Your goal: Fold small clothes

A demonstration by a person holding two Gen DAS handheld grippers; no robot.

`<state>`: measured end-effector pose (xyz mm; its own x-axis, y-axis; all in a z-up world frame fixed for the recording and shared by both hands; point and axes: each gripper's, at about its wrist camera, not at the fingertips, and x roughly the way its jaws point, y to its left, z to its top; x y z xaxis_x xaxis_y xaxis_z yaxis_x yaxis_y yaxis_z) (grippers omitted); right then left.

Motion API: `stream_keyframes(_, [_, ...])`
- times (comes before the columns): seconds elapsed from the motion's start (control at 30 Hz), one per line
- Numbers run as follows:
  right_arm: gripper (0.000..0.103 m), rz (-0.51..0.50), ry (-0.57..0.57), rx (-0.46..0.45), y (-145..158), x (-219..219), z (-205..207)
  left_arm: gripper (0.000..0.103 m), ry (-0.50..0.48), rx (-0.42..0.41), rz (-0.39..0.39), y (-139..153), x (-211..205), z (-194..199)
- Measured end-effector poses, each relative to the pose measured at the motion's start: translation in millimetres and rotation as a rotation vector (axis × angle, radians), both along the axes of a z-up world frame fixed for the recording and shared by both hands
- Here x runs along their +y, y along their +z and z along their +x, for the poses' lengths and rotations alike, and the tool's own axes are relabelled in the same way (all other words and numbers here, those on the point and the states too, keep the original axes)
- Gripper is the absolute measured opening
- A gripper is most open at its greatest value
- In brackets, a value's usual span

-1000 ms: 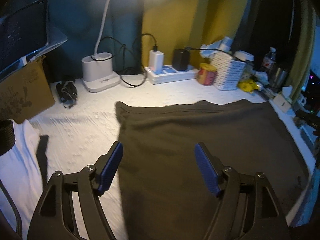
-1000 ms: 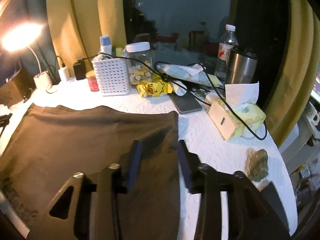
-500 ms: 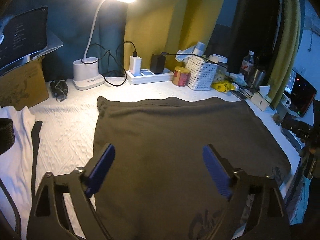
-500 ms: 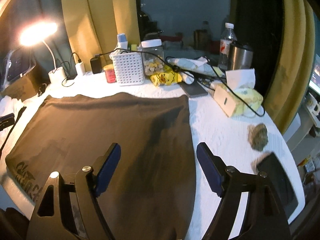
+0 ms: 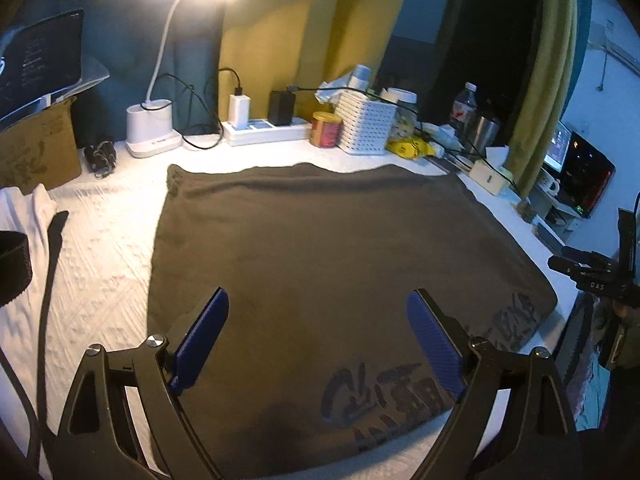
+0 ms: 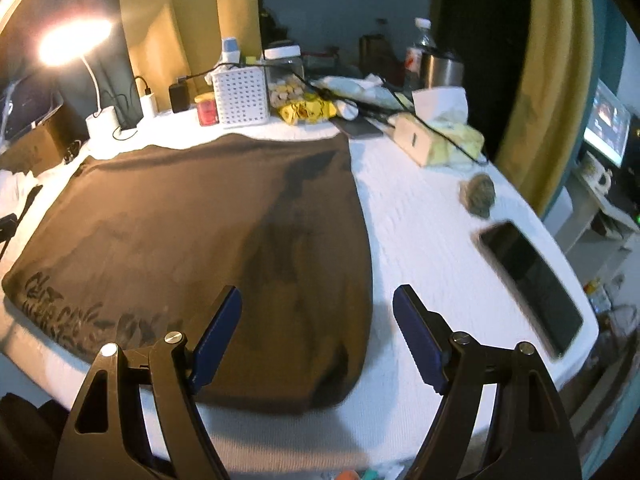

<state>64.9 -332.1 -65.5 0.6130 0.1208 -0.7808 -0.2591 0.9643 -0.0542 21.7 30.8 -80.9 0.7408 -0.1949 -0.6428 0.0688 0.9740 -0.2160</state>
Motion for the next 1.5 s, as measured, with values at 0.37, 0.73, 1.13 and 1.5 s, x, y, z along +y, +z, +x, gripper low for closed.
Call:
stream_keyframes(0.37, [0.081,0.039,0.013,0.091,-22,-8,-35,0.09,-0.025,0.022,0.016,-8,-15,-14])
stream_keyframes(0.73, [0.081,0.164,0.054,0.212,-41,12,-44,0.09,0.03,0.064,0.026,-15,8,-21])
stream_keyframes(1.13, [0.082,0.348,-0.11,0.168,-46,11,-5,0.09,0.07,0.088,0.023,-11,36,-9])
stream_keyframes(1.5, [0.082,0.343,-0.125,0.113,-55,35,42,0.09,0.107,0.122,0.009,-18,62,17])
